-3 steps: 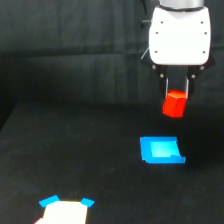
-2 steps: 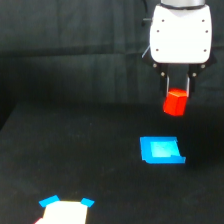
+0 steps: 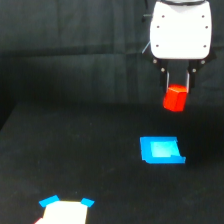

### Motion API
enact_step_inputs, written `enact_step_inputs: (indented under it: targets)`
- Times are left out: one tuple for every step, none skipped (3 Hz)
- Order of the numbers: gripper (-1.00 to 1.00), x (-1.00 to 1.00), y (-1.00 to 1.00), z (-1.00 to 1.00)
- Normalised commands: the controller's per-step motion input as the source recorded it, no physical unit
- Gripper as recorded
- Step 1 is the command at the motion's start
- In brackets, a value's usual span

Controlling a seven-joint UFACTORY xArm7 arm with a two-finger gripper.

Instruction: Pick up the red object from the table

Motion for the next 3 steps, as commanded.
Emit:
enact_step_inputs:
  targets:
    - [-1.00,1.00,-0.08,0.77]
    - [-1.00,0.14,0.10,0.09]
    - [-0.67,0.19,0.50,0.97]
